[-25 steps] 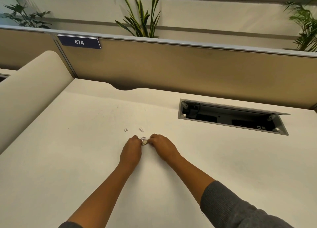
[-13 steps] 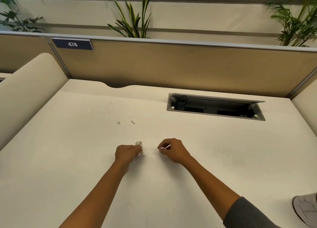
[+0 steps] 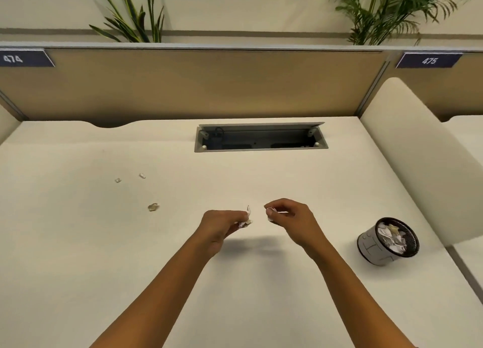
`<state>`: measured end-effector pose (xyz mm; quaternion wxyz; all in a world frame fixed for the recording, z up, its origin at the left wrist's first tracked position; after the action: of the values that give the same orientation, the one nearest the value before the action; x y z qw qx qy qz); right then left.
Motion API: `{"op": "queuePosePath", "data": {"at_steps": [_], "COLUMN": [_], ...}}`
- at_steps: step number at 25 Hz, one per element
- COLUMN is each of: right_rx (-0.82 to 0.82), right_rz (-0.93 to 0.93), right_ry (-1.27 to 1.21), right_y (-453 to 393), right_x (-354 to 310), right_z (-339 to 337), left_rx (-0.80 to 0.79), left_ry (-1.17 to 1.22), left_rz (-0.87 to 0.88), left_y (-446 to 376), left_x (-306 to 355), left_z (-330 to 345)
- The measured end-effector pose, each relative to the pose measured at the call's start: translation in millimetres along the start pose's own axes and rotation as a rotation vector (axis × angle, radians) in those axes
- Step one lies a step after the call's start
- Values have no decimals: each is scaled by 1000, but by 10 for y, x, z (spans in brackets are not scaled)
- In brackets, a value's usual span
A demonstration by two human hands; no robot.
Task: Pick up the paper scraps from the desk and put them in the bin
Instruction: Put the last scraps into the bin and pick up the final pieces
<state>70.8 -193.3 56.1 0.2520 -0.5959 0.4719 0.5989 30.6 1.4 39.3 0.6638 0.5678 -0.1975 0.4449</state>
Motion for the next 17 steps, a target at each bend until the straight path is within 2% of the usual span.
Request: {"op": "queuePosePath", "data": {"at_steps": [9, 14, 17], "right_rx": [322, 589, 663], "right_rz": [37, 97, 129], "right_ry": [-81, 120, 135], "right_y": [600, 906, 967], "right_x": [306, 470, 512], "right_z": [-1266, -1878, -2052], "left_rx": [-203, -269, -292], "left_ry": [-111, -321, -425], "left_rz": [-14, 14, 8], "left_y": [26, -70, -153], "left_x": [-453, -489, -399], "left_z": [1407, 2199, 2666]}}
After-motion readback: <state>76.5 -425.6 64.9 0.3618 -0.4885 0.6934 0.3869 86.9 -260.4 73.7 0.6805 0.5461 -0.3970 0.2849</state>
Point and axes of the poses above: each hand's wrist, its own y-axis away from the middle knuckle, its own z-axis out of the palm, x = y × z, the point moved 1 cm from there along -y, towards the middle knuckle, and after that the axes turned 9 degrees about -x, right-handed, at the moved point
